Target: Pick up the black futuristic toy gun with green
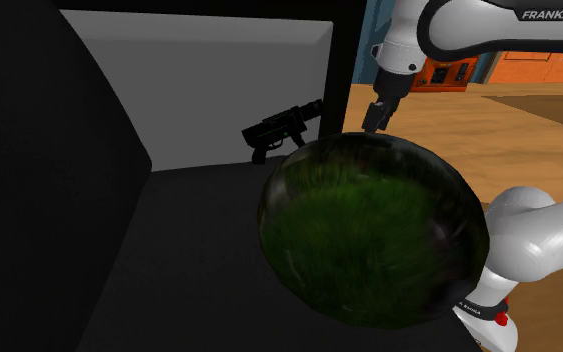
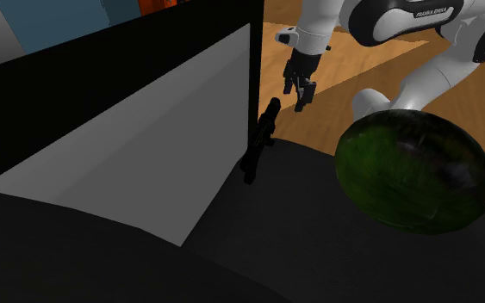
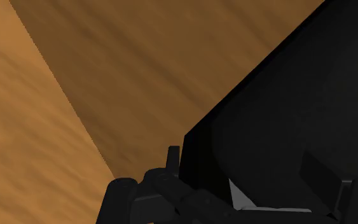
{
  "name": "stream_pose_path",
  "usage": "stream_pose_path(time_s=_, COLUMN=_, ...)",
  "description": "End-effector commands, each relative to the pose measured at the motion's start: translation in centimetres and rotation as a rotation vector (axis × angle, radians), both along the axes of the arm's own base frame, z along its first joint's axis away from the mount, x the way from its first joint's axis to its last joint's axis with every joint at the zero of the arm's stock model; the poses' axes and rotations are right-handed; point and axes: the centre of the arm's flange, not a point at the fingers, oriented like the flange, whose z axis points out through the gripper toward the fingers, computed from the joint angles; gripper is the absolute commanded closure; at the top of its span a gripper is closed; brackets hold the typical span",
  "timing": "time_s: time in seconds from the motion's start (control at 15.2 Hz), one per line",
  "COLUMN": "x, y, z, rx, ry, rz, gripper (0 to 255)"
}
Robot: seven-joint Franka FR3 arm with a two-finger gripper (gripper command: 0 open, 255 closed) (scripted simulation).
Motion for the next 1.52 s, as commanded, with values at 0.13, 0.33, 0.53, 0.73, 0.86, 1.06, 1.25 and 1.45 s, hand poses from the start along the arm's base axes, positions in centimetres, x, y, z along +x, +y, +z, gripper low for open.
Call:
stream_pose_path(time_s=0.13, x=2.0, y=1.4, z=1.1, rx=-0.002, ry=0.015, rz=0.073, gripper=0)
stream_pose_path(time_s=0.33, x=4.9, y=3.9, z=2.6, rx=-0.004, ry=0.036, rz=0.183, gripper=0)
stream_pose_path(time_s=0.53, x=7.5, y=6.6, z=4.0, rx=-0.006, ry=0.058, rz=0.293, gripper=0)
stream_pose_path(time_s=0.73, x=9.9, y=9.7, z=5.4, rx=-0.008, ry=0.080, rz=0.402, gripper=0)
stream_pose_path(time_s=0.86, x=11.3, y=11.8, z=6.3, rx=-0.010, ry=0.095, rz=0.476, gripper=0)
stream_pose_path(time_s=1.06, x=13.1, y=15.2, z=7.6, rx=-0.012, ry=0.117, rz=0.585, gripper=0)
stream_pose_path(time_s=1.25, x=14.0, y=17.6, z=7.9, rx=-0.014, ry=0.131, rz=0.658, gripper=0)
stream_pose_path(time_s=1.45, x=14.0, y=17.6, z=6.3, rx=-0.014, ry=0.131, rz=0.658, gripper=0)
